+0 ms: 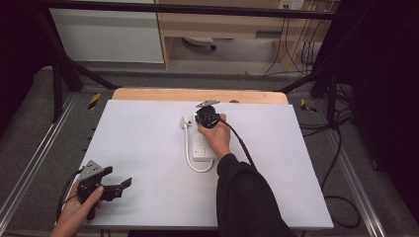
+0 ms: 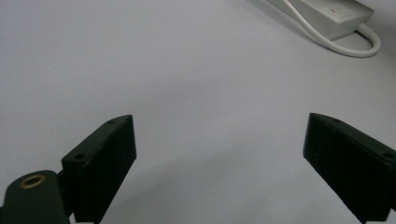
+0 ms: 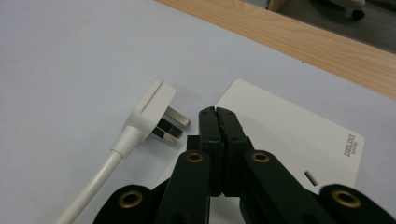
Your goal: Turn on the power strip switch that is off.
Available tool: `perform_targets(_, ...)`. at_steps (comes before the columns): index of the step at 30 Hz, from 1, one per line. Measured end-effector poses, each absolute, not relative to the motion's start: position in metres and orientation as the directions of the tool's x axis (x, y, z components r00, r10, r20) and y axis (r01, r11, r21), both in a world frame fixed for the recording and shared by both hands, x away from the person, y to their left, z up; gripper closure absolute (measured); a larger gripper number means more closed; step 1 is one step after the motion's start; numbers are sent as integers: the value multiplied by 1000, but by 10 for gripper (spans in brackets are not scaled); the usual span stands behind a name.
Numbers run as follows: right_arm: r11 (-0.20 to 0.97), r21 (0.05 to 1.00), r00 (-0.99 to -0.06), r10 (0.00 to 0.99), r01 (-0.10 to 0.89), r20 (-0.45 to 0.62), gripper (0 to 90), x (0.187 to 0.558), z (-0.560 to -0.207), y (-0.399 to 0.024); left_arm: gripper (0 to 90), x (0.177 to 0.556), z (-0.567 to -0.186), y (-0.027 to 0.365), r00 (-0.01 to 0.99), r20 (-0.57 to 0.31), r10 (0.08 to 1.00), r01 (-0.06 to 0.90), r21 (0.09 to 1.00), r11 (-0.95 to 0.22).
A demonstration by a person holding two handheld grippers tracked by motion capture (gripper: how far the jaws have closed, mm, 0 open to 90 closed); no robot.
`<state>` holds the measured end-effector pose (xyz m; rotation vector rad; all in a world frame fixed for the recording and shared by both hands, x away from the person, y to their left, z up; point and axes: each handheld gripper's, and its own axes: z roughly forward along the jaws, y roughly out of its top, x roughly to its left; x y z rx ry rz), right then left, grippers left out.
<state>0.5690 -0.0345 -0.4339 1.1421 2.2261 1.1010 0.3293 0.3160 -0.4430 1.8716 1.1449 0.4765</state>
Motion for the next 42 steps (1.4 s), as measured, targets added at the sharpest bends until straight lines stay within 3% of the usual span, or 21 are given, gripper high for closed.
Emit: perform_targets(42, 365, 803, -591, 807, 471, -21, 900, 568, -427, -34, 95, 329, -443, 316, 505, -111, 856, 525, 827, -202)
